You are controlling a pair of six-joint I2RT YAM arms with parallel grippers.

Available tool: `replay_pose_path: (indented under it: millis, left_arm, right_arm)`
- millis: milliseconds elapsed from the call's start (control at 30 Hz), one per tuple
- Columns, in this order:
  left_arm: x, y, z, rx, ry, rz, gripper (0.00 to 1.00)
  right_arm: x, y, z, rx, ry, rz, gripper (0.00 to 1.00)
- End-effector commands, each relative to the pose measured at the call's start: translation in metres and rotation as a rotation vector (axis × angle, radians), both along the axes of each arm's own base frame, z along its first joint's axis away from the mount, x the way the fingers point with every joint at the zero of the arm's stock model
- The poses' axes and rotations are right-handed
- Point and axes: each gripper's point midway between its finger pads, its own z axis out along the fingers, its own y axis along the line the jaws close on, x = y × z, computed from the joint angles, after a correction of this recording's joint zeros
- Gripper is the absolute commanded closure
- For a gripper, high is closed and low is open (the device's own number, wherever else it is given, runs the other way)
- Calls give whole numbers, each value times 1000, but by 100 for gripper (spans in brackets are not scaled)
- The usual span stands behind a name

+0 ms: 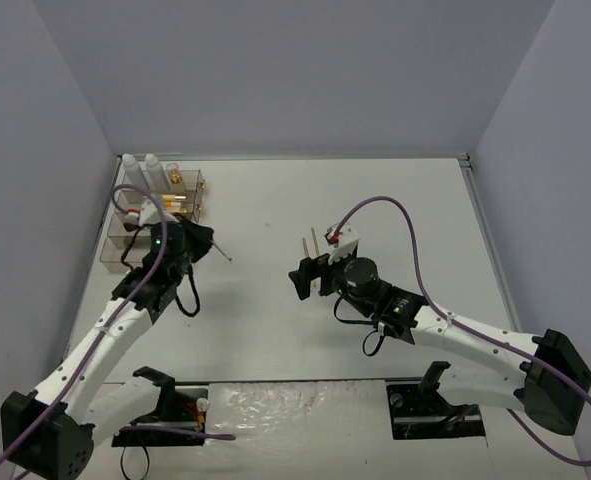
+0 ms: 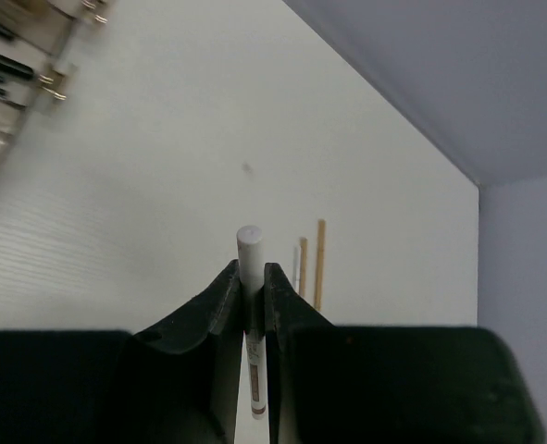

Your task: Organize the makeup

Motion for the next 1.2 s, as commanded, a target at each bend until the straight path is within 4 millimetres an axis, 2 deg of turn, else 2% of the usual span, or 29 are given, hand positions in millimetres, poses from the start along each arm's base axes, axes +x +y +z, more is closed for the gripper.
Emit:
replay_pose_path:
  millis: [0,100,200,267,333,400,567,733,1000,1067,1167]
  left_arm:
    - [3,73,-5,-44,9,207,100]
    - [7,127,-17,-82,31,349,100]
    - [16,165,-29,-153,42,436,100]
    - [29,181,-32,-186,22,465,100]
    - [34,192,-35,-201,24,492,100]
    - [44,203,-44,-229,28,523,100]
    - [59,217,-57,-268,29,573,100]
    - [66,223,-70,-285,58,602,99]
    - [67,223,-82,-291,94,606,75]
    - [66,222,-78,-288,85,601,62]
    - [59,222,-73,-273,96,603,50]
  right_arm:
    - [9,-19,20,11,-73,-92,0]
    - [9,-25,15,-9,-72,-107,0]
    - [9,-31,13,-26,-74,-118,0]
    - [9,-33,12,-30,-75,-125,0]
    - [8,-36,12,-33,-76,-127,0]
    - [9,-39,12,-36,-78,-136,0]
    - [8,-45,11,-41,-78,-143,0]
    - [7,-52,8,-49,-77,-158,0]
    - [9,-59,5,-60,-71,-172,0]
    - [10,-60,5,-67,-70,-176,0]
    - [14,-63,0,-85,-58,-194,0]
